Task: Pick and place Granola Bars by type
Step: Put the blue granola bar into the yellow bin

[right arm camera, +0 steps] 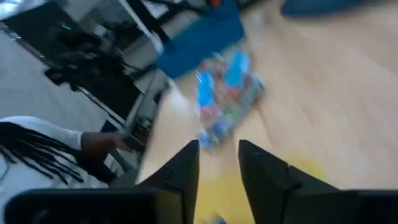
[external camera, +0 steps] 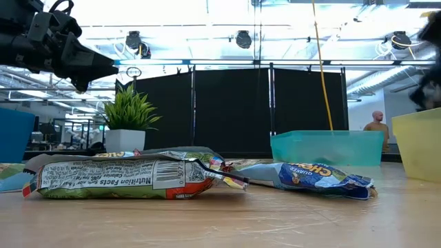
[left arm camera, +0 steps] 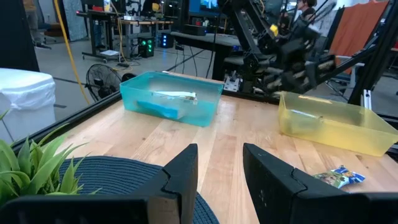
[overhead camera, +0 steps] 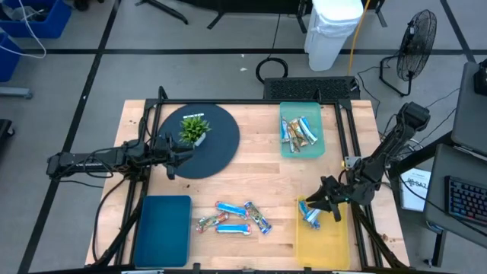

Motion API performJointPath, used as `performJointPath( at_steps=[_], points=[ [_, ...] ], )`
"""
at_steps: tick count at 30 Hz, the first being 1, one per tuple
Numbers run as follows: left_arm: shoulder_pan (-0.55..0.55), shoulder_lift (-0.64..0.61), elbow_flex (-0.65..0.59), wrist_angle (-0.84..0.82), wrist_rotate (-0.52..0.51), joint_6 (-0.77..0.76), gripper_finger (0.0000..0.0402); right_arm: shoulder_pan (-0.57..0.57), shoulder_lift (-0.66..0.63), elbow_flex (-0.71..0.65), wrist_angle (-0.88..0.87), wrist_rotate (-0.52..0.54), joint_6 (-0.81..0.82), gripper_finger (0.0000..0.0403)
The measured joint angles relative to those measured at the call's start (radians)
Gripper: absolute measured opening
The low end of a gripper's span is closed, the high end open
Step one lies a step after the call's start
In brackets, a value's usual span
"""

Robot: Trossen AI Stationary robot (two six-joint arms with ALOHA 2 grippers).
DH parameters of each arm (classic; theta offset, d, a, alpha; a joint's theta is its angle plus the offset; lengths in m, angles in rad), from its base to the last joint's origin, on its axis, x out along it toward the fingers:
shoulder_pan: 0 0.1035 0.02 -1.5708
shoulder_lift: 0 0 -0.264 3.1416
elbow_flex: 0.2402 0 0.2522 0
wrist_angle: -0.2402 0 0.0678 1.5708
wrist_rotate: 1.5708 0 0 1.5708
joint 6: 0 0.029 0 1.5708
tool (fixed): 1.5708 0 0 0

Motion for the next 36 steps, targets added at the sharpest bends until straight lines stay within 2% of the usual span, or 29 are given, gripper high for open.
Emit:
performJointPath(
  at_steps=[4, 8, 12, 17, 23, 27, 32, 36],
  points=[
    [0.0, 0.0, 0.0, 0.0, 0.0, 0.0, 0.0132, -0.04, 0.002, 0.077, -0.013, 0.057, -0.242, 0.0065],
    [0.0, 0.0, 0.0, -0.001, 0.0, 0.0, 0.0132, -0.119, 0.02, 0.166, 0.017, 0.051, -0.486, 0.003],
    [0.0, 0.0, 0.0, -0.001, 0.0, 0.0, 0.0132, -0.214, 0.108, 0.238, 0.027, -0.046, -0.663, 0.0008],
    [0.0, 0.0, 0.0, -0.001, 0.0, 0.0, 0.0132, -0.346, 0.29, 0.355, 0.003, -0.133, -0.797, 0.0001],
    [0.0, 0.0, 0.0, -0.001, 0.0, 0.0, 0.0132, -0.491, 0.57, 0.539, 0.01, -0.42, -0.845, 0.0],
    [0.0, 0.0, 0.0, -0.001, 0.0, 0.0, 0.0132, -0.554, 0.755, 0.658, -0.055, -0.603, -0.827, 0.0],
    [0.0, 0.0, 0.0, -0.001, 0.0, 0.0, 0.0132, -0.598, 0.935, 0.805, -0.209, -0.723, -0.769, 0.0],
    [0.0, 0.0, 0.0, -0.001, 0.0, 0.0, 0.0132, -0.607, 1.04, 0.895, -0.24, -0.841, -0.755, 0.0]
  ],
)
